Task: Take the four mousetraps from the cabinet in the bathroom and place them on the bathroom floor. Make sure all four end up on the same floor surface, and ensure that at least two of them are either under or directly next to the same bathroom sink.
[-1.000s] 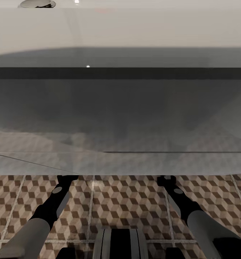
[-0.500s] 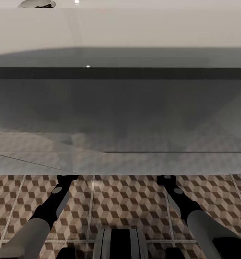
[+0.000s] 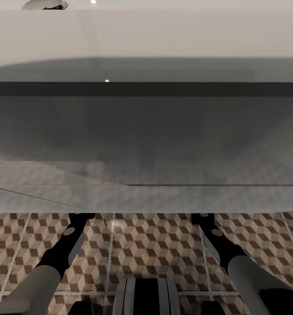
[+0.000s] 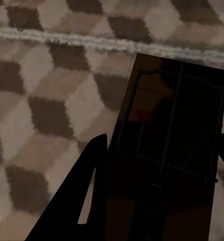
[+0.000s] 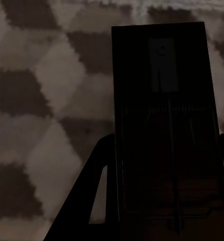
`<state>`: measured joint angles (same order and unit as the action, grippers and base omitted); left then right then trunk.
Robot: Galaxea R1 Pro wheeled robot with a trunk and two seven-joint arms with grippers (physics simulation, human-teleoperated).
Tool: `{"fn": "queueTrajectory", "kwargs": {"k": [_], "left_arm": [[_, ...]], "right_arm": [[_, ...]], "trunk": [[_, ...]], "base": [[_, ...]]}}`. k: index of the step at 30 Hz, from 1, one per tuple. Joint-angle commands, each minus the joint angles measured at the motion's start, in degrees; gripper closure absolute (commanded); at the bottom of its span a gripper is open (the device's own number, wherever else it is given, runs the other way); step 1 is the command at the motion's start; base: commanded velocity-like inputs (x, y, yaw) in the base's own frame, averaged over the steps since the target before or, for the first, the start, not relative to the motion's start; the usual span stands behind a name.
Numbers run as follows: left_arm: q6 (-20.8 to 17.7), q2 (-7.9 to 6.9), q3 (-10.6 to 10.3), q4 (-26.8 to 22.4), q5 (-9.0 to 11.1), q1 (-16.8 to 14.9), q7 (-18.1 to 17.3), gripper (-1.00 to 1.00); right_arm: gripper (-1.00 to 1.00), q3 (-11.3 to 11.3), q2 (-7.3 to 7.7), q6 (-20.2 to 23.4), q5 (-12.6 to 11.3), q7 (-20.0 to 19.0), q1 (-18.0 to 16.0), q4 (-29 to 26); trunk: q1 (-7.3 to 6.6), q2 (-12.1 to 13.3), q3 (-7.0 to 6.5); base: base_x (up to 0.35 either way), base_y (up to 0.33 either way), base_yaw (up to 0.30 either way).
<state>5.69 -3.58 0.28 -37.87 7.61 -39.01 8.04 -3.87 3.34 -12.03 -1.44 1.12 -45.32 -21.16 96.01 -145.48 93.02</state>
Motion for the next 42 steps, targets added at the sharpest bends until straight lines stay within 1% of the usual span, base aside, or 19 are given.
{"fn": "queueTrajectory", "kwargs": {"k": [1,7,13,18,34,42], "left_arm": [[0.2,-0.02,-0.1,0.1,0.5,0.0,0.1,1.00],[0.4,-0.11,-0.2,2.4,0.5,0.0,0.1,1.00],[2.6,0.01,-0.3,3.7,0.5,0.0,0.1,1.00],[3.0,0.06,-0.3,4.6,0.5,0.0,0.1,1.00],[3.0,0.06,-0.3,4.8,0.6,0.0,0.1,1.00],[3.1,0.09,-0.4,4.0,0.7,0.0,0.1,1.00]], "right_arm": [[1.00,-0.4,0.07,-0.2,-0.3,0.0,0.0,0.0],[1.00,-0.3,0.09,-0.5,-0.3,0.0,0.0,-0.1],[1.00,-0.3,0.17,-0.7,-0.3,0.0,0.0,-0.3],[1.00,-0.3,0.25,-1.2,-0.4,0.0,0.0,-0.4],[1.00,-0.3,0.27,-1.3,-0.3,0.0,0.0,-0.3],[1.00,-0.3,0.27,-1.3,-0.2,0.0,0.0,-0.2]], "trunk": [[-0.01,0.0,0.03],[-0.01,0.0,0.03],[-0.01,0.0,0.03],[-0.01,0.0,0.03],[-0.01,0.0,0.03],[-0.01,0.0,0.03]], "base": [[0.000,0.000,0.000],[0.000,0.000,0.000],[0.000,0.000,0.000],[0.000,0.000,0.000],[0.000,0.000,0.000],[0.000,0.000,0.000]]}}
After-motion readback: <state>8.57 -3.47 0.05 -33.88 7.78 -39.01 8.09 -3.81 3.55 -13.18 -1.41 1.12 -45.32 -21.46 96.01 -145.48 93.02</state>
